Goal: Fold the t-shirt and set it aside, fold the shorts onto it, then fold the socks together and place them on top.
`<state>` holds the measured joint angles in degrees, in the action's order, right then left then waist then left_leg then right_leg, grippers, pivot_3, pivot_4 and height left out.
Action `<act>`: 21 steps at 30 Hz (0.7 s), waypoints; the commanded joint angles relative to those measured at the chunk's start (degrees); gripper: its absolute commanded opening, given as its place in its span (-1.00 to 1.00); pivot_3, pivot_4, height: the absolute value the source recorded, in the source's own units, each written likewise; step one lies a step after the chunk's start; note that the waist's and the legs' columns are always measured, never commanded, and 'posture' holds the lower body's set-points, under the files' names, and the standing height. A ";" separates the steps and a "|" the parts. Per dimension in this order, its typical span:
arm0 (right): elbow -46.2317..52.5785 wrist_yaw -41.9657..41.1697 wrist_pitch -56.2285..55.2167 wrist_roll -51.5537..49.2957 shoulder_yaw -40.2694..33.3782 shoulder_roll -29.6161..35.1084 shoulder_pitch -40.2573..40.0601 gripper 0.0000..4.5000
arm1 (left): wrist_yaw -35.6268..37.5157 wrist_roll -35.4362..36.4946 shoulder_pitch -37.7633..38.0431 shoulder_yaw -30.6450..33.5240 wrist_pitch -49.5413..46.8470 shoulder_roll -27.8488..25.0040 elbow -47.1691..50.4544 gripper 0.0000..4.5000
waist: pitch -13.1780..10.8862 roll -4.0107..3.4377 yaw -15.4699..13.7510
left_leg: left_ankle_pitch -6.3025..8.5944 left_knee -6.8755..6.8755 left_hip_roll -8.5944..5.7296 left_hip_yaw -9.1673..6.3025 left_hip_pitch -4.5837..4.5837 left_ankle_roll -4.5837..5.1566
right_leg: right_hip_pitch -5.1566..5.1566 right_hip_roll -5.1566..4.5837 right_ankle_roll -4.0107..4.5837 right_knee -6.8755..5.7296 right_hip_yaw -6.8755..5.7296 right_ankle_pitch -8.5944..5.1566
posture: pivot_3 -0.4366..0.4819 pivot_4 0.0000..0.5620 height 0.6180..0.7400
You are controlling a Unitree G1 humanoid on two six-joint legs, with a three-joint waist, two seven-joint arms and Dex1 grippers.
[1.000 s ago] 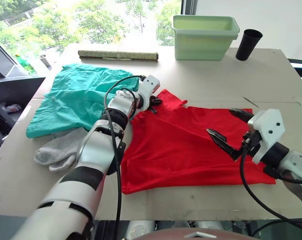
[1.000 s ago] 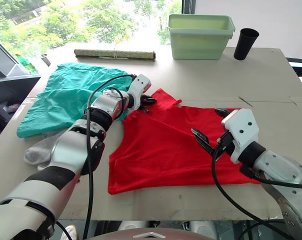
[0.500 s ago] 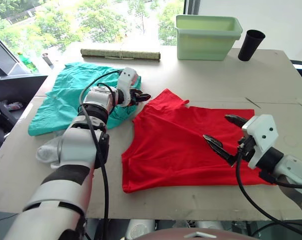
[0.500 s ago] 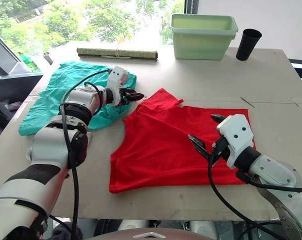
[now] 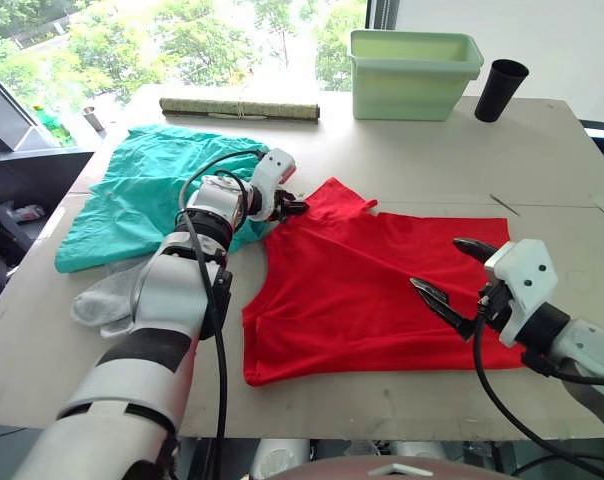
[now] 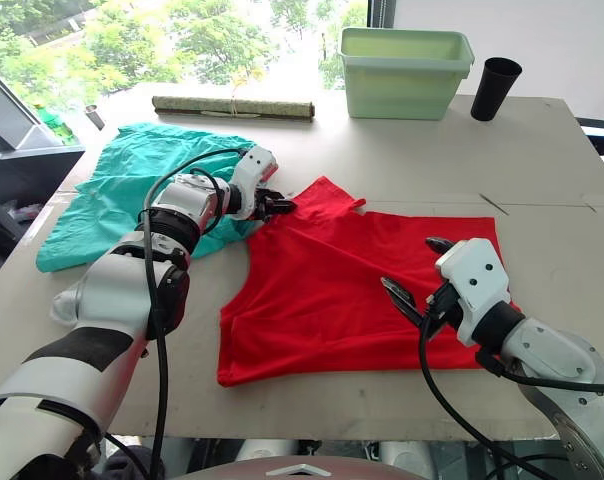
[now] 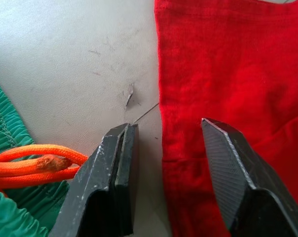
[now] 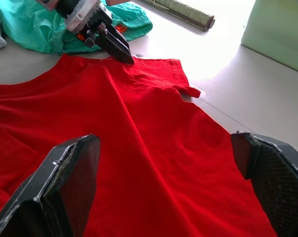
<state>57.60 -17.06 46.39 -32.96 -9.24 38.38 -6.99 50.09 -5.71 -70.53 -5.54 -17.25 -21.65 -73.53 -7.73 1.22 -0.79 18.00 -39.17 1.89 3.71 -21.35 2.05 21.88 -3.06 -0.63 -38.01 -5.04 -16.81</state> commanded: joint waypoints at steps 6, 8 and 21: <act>2.40 1.24 -0.79 -0.03 -0.93 0.97 0.18 1.00 | 9.27 1.43 0.71 1.70 13.40 -0.68 2.69 -0.98 | 0.00 0.00 0.00 | 0.00 -0.01 0.00 -0.02 -0.01 0.00 | 0.00 0.00 0.00 0.00 -0.03 0.00 | -0.05 -0.47 1.00; 2.39 0.84 -0.51 -0.35 -1.43 1.02 0.21 1.00 | 14.78 2.97 3.03 1.98 25.95 -1.33 7.24 -0.98 | 0.00 0.00 0.00 | 0.00 -0.01 0.02 -0.02 -0.01 0.00 | 0.00 -0.05 0.00 0.01 -0.03 0.00 | -0.05 -0.47 1.00; -0.52 -3.28 -1.16 -1.01 -2.98 1.79 0.46 1.00 | 31.50 8.44 22.15 -2.57 62.60 -11.24 18.77 -0.52 | 0.02 -0.07 -0.24 | 0.04 -0.02 0.16 0.17 0.16 0.06 | -0.08 -0.06 0.04 -0.03 0.13 0.02 | -0.05 -0.47 1.00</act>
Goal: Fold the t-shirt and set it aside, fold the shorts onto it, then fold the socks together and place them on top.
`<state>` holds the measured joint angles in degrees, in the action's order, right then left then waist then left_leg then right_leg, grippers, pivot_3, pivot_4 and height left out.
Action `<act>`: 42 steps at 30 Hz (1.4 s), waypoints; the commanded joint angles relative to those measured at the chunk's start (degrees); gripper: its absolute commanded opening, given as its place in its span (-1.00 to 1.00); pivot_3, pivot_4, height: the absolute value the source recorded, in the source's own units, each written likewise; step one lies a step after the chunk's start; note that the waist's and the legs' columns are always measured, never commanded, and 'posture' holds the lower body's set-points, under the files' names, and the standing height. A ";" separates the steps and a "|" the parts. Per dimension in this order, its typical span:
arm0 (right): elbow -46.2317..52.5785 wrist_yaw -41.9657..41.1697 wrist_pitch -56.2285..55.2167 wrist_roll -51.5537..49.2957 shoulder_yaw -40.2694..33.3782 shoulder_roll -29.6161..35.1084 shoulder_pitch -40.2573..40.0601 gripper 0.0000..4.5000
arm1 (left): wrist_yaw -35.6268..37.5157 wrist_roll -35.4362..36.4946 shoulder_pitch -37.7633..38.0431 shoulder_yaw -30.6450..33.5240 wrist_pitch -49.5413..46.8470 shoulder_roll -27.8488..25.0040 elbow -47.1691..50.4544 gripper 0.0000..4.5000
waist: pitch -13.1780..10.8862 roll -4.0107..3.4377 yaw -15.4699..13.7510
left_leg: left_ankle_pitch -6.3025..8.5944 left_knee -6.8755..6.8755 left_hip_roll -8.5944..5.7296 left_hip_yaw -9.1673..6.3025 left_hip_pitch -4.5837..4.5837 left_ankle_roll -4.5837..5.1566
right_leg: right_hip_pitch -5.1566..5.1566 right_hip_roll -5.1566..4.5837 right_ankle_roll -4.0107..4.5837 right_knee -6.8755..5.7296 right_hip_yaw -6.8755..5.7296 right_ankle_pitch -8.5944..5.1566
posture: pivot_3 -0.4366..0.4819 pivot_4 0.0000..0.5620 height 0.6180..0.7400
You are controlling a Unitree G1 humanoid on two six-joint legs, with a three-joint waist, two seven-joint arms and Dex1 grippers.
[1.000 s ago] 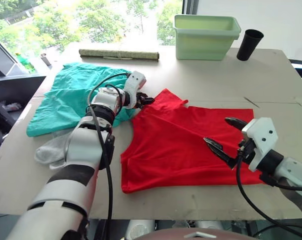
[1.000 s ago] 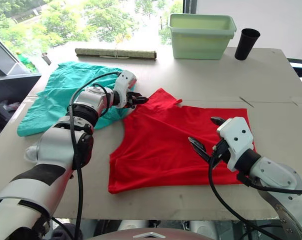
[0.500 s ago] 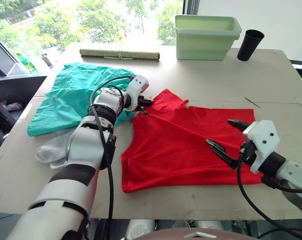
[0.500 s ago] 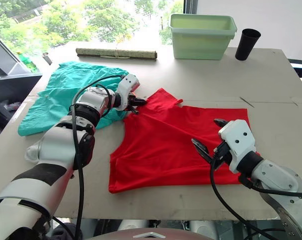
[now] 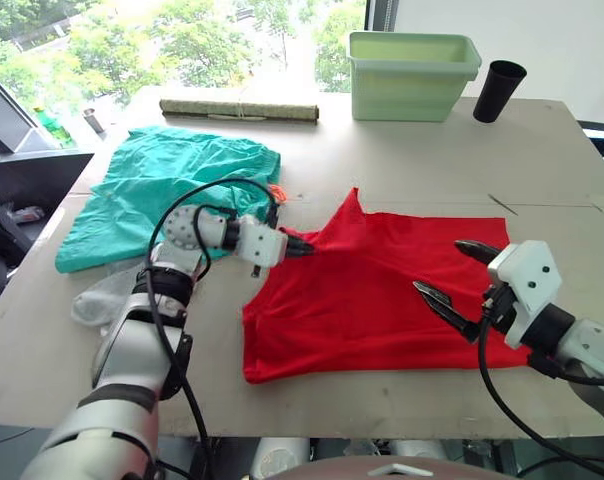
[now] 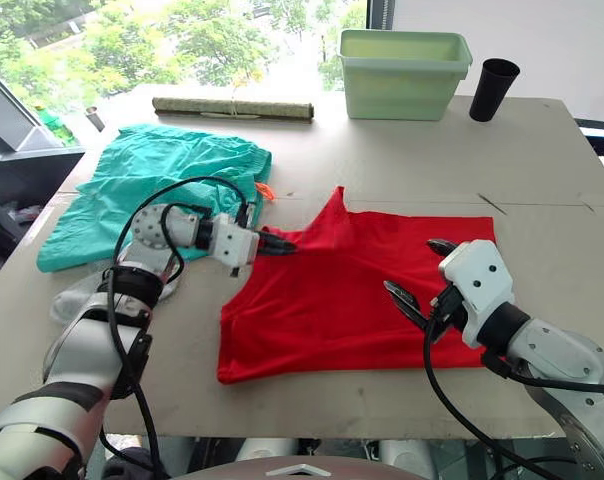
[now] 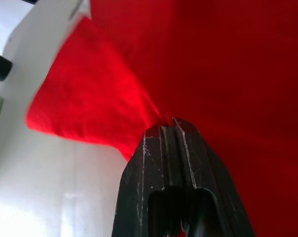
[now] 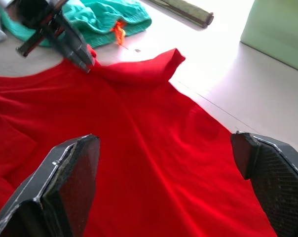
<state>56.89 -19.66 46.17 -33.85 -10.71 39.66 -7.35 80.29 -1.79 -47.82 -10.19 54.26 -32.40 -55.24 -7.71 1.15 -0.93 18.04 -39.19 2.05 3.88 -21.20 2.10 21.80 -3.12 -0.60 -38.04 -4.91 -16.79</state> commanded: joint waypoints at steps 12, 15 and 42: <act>1.33 -2.57 -0.70 -0.75 -2.03 0.97 -2.66 1.00 | 4.86 15.42 6.62 1.07 -62.69 -3.34 38.01 -0.13 | 0.03 -0.06 0.16 | 0.03 -0.16 -0.03 -0.43 -0.40 0.06 | 0.05 -0.05 -0.01 0.11 -0.36 0.00 | -0.05 -0.47 1.00; 2.14 -3.05 -0.73 -0.82 -1.97 1.35 -3.73 1.00 | 1.14 12.45 7.70 -1.84 -64.36 -1.98 43.21 -0.13 | 0.03 -0.05 0.00 | 0.03 -0.20 -0.03 -0.46 -0.39 0.06 | 0.05 -0.05 -0.01 0.06 -0.37 0.00 | -0.05 -0.47 1.00; 3.11 1.06 -5.38 -3.38 -1.58 5.26 -9.27 1.00 | -9.85 -0.83 3.45 -10.88 -47.74 6.80 32.35 -0.97 | 0.06 -0.10 -0.02 | 0.04 -0.21 -0.11 -0.49 -0.36 0.07 | 0.02 -0.01 0.00 0.05 -0.35 0.00 | -0.05 -0.47 1.00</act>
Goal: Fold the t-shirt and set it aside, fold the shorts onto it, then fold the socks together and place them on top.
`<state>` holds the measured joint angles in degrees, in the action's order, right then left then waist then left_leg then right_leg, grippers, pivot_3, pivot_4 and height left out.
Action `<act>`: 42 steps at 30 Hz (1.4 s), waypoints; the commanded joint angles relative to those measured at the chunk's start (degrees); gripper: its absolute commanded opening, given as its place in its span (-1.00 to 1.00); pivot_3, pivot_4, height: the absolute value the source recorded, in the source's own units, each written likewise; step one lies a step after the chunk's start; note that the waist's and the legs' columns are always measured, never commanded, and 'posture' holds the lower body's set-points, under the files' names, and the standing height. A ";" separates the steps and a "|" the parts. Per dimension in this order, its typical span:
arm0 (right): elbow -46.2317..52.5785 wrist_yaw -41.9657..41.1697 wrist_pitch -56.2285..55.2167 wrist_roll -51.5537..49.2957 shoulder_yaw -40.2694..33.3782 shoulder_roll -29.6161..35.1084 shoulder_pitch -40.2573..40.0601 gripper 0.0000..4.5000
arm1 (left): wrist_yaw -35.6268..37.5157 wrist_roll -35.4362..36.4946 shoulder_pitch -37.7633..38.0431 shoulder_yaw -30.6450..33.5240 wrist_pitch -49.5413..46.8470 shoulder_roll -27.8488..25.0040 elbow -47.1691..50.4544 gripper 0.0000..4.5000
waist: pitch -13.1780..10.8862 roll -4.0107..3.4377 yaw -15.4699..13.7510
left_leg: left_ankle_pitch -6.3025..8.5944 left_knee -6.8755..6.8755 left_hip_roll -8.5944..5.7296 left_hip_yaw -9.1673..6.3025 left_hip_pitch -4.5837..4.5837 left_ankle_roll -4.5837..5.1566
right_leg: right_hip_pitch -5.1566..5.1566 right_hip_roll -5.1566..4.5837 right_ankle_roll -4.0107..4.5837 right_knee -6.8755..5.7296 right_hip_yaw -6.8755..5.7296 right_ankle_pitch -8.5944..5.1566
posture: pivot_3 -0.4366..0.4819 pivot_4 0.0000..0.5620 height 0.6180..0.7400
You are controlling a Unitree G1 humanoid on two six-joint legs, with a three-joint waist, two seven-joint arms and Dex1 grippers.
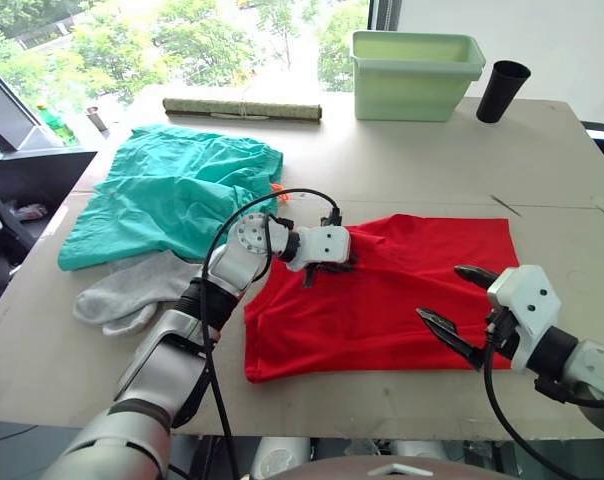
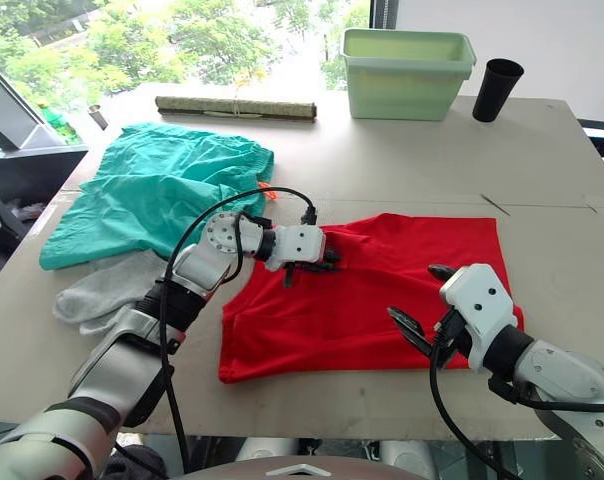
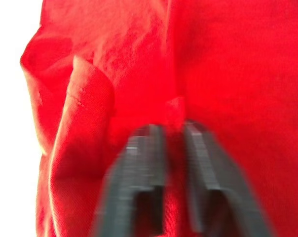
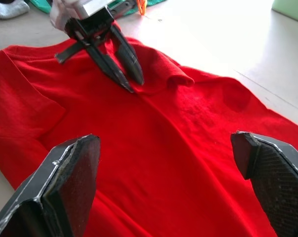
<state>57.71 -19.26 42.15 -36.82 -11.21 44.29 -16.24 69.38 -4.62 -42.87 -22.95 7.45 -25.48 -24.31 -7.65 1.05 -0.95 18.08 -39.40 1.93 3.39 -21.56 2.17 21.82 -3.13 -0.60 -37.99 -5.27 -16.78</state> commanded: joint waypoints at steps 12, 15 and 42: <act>-1.73 -1.41 3.37 2.67 -3.13 4.54 2.34 1.00 | 10.08 20.32 1.26 12.59 -14.08 -2.39 9.40 -0.97 | 0.00 -0.01 0.11 | -0.01 -0.02 0.04 -0.01 0.01 -0.01 | 0.00 -0.02 0.00 0.00 0.00 0.00 | -0.05 -0.47 1.00; -4.99 -2.63 4.44 4.49 -2.66 7.43 5.37 1.00 | 11.41 23.16 3.00 15.10 -13.89 -3.68 11.32 -0.97 | 0.01 -0.02 0.20 | -0.01 -0.01 0.05 0.01 0.02 -0.01 | 0.00 -0.01 0.00 0.00 0.02 0.00 | -0.05 -0.47 1.00; -37.25 -17.15 1.05 37.63 23.76 19.56 32.56 1.00 | -3.74 40.81 17.20 28.59 -32.12 -7.97 34.00 -0.97 | -0.05 -0.12 0.16 | -0.02 -0.04 0.12 0.07 0.00 -0.03 | 0.00 -0.12 0.00 0.04 0.03 0.00 | -0.05 -0.47 1.00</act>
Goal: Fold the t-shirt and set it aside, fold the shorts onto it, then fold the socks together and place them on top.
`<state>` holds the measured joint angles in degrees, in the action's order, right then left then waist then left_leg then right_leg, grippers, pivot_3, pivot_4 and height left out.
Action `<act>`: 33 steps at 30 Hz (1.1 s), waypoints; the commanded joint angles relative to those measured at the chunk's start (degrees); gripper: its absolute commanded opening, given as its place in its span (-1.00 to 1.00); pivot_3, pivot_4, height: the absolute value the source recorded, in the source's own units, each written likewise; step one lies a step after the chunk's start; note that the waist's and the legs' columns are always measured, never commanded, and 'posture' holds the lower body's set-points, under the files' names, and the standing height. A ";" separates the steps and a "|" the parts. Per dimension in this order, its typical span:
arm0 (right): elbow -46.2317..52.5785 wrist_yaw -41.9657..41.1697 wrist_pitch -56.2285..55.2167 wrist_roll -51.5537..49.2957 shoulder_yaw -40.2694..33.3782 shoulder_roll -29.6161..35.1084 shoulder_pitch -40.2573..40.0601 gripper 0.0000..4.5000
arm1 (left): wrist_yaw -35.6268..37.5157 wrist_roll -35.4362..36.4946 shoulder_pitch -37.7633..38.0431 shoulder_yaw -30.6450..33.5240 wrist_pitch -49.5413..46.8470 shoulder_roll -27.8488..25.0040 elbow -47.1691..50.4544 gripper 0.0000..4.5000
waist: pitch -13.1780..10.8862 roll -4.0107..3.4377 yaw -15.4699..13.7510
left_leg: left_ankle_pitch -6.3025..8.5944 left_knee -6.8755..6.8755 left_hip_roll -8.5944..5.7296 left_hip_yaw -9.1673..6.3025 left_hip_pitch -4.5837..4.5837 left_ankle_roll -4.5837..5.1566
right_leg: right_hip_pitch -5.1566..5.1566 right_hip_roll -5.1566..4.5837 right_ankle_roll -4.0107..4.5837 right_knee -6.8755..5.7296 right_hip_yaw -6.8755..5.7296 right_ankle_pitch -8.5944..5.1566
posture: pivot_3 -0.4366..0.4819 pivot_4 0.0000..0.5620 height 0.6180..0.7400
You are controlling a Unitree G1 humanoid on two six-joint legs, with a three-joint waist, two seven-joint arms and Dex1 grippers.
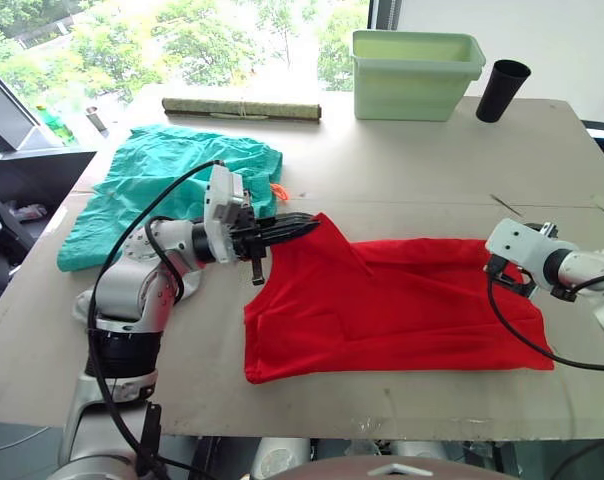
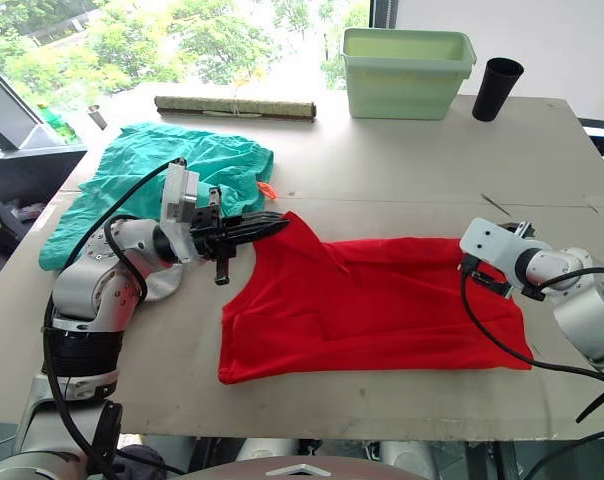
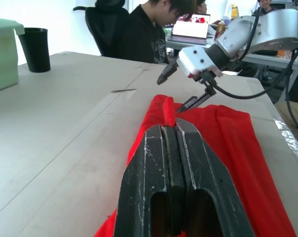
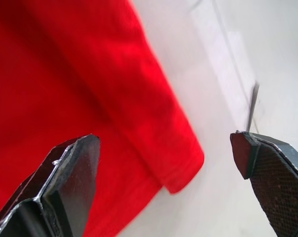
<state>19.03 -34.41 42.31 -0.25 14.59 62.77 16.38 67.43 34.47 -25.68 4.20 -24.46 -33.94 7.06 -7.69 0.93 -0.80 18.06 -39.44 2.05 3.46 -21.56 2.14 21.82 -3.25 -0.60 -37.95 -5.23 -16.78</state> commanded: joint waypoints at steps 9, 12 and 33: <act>-0.32 -1.01 7.03 3.22 -4.58 -2.45 2.08 1.00 | -10.21 3.92 -1.45 4.11 -3.12 3.33 -0.09 -0.97 | 0.00 0.00 -0.01 | 0.00 -0.01 0.00 0.01 0.01 0.00 | 0.00 0.00 0.00 0.00 0.00 0.00 | -0.05 -0.47 1.00; -0.30 -1.35 8.02 3.90 -5.17 -3.04 2.37 1.00 | -12.50 4.81 -2.00 5.12 -4.16 4.38 -0.61 -0.97 | -0.01 -0.01 -0.01 | -0.01 -0.01 0.01 0.00 0.01 -0.01 | 0.00 0.00 0.00 -0.01 0.00 0.00 | -0.05 -0.47 1.00; -5.98 -3.99 4.47 7.03 -2.56 -5.85 4.56 0.27 | -18.82 6.22 -2.04 4.92 -5.61 8.02 1.67 -1.00 | -0.01 -0.02 0.01 | -0.03 0.00 0.00 0.04 0.02 -0.05 | 0.00 0.00 -0.01 0.01 0.00 0.00 | -0.05 -0.47 1.00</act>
<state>12.23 -38.42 47.23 5.59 12.73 56.78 20.44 48.58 40.04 -26.84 8.85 -30.59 -25.64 6.22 -7.71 0.91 -0.79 18.03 -39.45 2.05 3.50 -21.54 2.09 21.82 -3.25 -0.60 -37.94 -5.23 -16.78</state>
